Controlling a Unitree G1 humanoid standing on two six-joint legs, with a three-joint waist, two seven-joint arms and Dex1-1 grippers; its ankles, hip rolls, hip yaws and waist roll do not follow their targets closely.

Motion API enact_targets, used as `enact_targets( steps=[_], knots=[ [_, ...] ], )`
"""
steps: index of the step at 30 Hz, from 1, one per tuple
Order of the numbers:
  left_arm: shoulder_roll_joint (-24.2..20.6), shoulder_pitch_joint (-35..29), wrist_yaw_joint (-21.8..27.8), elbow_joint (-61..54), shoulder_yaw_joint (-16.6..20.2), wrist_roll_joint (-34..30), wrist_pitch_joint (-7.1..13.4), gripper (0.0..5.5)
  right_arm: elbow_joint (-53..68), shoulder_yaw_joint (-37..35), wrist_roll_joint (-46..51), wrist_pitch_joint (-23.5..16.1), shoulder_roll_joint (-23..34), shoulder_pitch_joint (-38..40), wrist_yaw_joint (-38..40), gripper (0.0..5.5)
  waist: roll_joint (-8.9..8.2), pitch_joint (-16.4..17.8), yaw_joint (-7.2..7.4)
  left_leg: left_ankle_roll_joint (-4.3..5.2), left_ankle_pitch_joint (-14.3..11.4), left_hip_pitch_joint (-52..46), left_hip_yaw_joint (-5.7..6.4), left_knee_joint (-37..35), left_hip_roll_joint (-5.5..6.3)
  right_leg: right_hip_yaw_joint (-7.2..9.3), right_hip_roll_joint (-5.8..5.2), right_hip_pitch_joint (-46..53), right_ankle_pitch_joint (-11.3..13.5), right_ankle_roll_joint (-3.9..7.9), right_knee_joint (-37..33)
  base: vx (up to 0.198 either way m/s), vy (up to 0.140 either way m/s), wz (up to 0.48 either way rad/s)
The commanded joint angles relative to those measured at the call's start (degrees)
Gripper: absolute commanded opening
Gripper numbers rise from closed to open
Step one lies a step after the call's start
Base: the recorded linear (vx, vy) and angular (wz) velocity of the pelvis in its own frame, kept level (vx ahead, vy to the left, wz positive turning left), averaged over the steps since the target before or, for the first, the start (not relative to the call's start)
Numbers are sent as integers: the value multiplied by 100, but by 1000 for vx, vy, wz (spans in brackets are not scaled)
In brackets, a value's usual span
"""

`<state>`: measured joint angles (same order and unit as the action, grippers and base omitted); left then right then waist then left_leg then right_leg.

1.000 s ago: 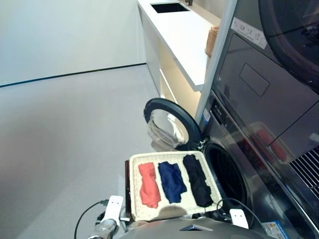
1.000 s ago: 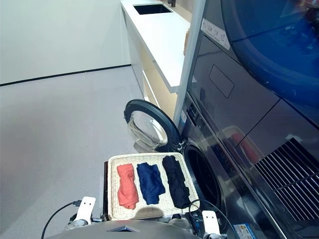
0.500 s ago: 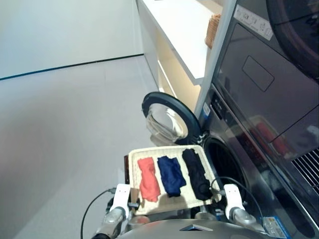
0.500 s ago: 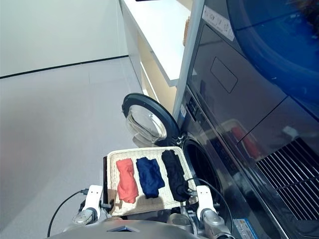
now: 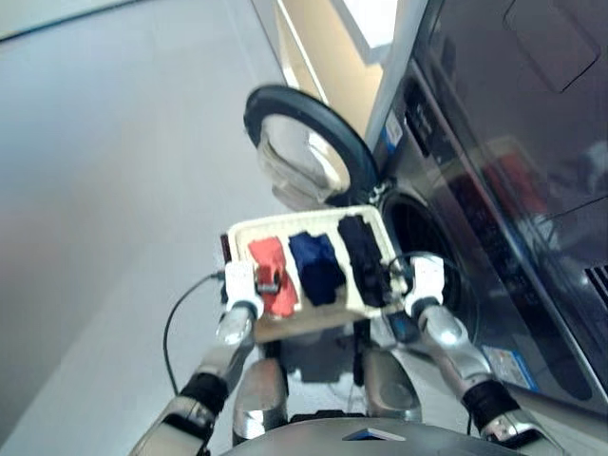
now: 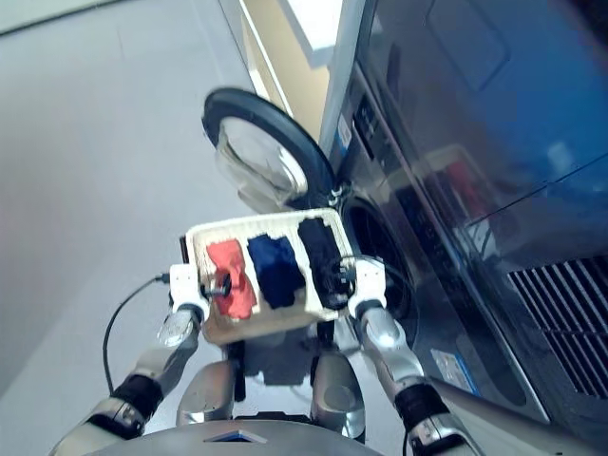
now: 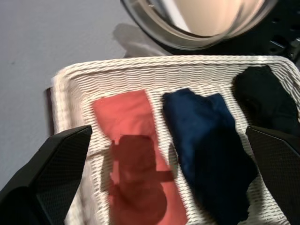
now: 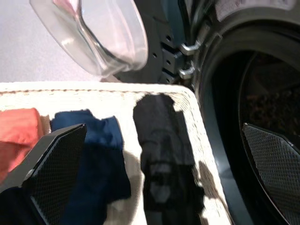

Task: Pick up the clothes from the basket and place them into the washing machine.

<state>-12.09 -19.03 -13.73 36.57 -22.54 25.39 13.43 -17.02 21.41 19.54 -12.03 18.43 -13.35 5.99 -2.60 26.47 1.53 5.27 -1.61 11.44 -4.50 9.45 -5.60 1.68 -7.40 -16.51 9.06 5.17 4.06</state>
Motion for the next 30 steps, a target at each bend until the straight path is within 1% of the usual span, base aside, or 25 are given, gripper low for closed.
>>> enact_targets(
  steps=[1,3,5,10,11,13,14,15,17,19,22,25,26,29,30],
  knots=[
    [186,-425,-476,156,-116,-258,334,550,1000,175,-42,-516,122,-231,227,550,-15,65,124,-198,-144,565,478,711,118,3,-234,-443,-1094,235,1528,-121,-8,-134],
    [213,-695,-650,295,-112,-277,350,550,1200,253,-111,-556,146,-382,287,550,-70,191,158,-220,-209,853,515,973,126,-56,-237,-730,-1130,233,1768,-126,-14,-30],
    [251,-960,-831,383,-94,-339,359,550,1313,370,-279,-583,133,-608,395,550,-123,324,182,-233,-260,1154,562,1209,149,-67,-245,-992,-1160,227,1970,-117,-33,-33],
    [332,-1481,-1176,622,-72,-285,366,550,1632,771,-330,-685,-104,-1203,541,550,-192,332,236,-254,-336,2095,645,1755,162,-137,-222,-1867,-1227,187,2426,-88,-10,-18],
    [339,-1556,-1230,681,-54,-258,365,550,1636,833,-328,-696,-151,-1304,569,550,-190,332,234,-251,-387,2275,654,1897,156,-143,-223,-2017,-1278,179,2535,-73,-13,36],
    [380,-1735,-1353,871,30,-156,339,550,1690,983,-293,-723,-302,-1520,628,550,-203,332,238,-248,-408,2585,669,2036,157,-161,-213,-2286,-1305,165,2640,-29,-5,32],
    [379,-1738,-1353,873,31,-156,340,550,1688,983,-293,-724,-302,-1524,628,550,-202,332,240,-248,-409,2591,670,2041,157,-161,-214,-2291,-1306,165,2644,-54,-9,10],
    [429,-1946,-1506,1136,170,72,333,550,1779,1099,-286,-772,-396,-1700,723,550,-226,332,264,-247,-441,2900,694,2190,162,-178,-216,-2596,-1316,164,2783,-50,-5,-32],
    [409,-2086,-1597,1195,261,177,331,550,1887,1134,-334,-780,-409,-1800,773,550,-223,332,273,-245,-452,3124,691,2294,155,-179,-209,-2828,-1342,148,2894,-31,-2,-21],
    [371,-2190,-1705,1354,400,357,329,550,1977,1150,-329,-795,-426,-1883,816,550,-239,332,294,-240,-484,3362,704,2442,158,-209,-202,-3053,-1359,143,3008,0,0,0],
    [352,-2257,-1900,1466,596,575,344,550,1914,1177,-393,-792,-430,-1932,945,550,-255,332,286,-251,-527,3602,699,2564,145,-211,-176,-3301,-1394,132,3123,0,0,0],
    [318,-2166,-1913,1280,639,688,347,550,1869,1104,-461,-774,-370,-1911,1024,550,-241,332,278,-262,-556,3755,705,2633,140,-209,-176,-3443,-1418,125,3176,0,0,0],
    [282,-2152,-1895,1321,647,685,321,550,1849,1072,-474,-764,-336,-1932,1025,550,-237,332,277,-264,-564,3813,716,2662,139,-222,-156,-3504,-1435,121,3198,0,0,0],
    [218,-2151,-1861,1417,692,688,299,550,1839,1014,-480,-779,-303,-1932,1048,550,-244,332,279,-261,-589,3929,732,2740,136,-228,-149,-3624,-1461,114,3265,0,0,0],
    [188,-2203,-1871,1533,760,759,286,550,1828,974,-457,-804,-293,-1953,1073,550,-255,332,295,-263,-621,4035,749,2805,133,-243,-135,-3731,-1501,106,3331,0,0,0]
  ],
)
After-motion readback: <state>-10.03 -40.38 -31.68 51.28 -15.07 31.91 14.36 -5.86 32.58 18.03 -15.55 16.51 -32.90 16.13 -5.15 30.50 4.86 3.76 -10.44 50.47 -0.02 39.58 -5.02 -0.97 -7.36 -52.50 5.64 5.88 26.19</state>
